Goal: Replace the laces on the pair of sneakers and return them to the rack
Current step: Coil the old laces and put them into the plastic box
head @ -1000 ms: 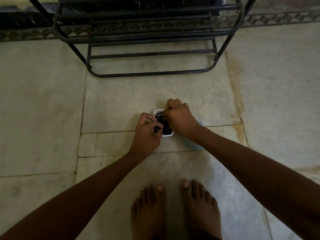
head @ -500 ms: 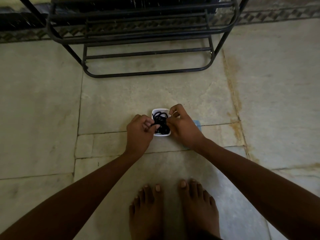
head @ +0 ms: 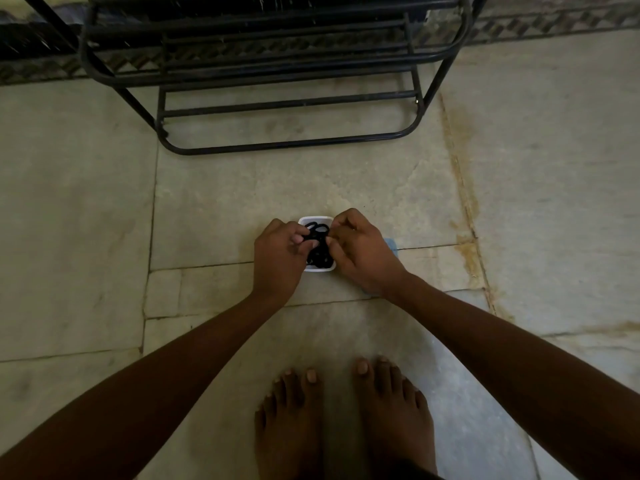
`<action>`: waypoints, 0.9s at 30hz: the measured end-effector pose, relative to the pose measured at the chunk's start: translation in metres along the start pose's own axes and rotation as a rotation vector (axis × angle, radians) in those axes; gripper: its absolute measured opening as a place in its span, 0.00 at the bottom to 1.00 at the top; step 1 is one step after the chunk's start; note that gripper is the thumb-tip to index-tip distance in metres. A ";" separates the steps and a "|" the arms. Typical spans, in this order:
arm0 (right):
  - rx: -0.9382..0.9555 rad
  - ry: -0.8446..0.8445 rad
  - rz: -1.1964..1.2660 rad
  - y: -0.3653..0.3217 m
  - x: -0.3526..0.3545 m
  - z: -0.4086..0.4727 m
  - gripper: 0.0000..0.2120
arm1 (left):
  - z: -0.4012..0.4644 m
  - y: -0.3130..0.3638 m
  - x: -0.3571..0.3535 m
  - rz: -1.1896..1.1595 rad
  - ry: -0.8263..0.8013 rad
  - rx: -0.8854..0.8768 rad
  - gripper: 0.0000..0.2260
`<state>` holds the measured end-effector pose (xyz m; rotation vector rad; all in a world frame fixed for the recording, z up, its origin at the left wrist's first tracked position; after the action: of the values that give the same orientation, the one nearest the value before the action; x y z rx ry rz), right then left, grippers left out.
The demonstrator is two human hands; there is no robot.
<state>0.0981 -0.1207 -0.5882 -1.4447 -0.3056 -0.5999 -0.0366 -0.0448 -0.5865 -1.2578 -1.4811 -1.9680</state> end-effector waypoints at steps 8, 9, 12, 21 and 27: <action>-0.001 0.071 -0.042 0.001 -0.004 0.003 0.05 | 0.000 0.009 -0.003 0.144 -0.016 -0.149 0.04; -0.001 0.065 -0.026 0.002 -0.005 0.003 0.04 | -0.001 0.010 -0.003 0.160 -0.008 -0.160 0.05; -0.004 0.017 -0.001 0.002 -0.009 0.000 0.05 | -0.002 0.009 -0.001 0.179 0.021 -0.165 0.08; -0.009 -0.110 -0.059 0.009 -0.022 -0.003 0.07 | 0.000 0.003 0.005 0.091 0.031 -0.137 0.04; 0.026 -0.130 -0.181 0.004 -0.023 0.000 0.12 | -0.007 0.006 0.005 0.134 0.026 -0.176 0.07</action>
<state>0.0821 -0.1159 -0.6042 -1.4432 -0.5489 -0.6463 -0.0377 -0.0521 -0.5795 -1.3598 -1.1997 -2.0521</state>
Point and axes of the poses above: each hand's wrist, its own z-axis towards the middle knuckle, its own x-axis out of the back of the hand, y = z × x, the point moved 9 cm from there along z, towards the middle knuckle, and after that the axes turned 12 degrees about z, right-handed, at the moved point
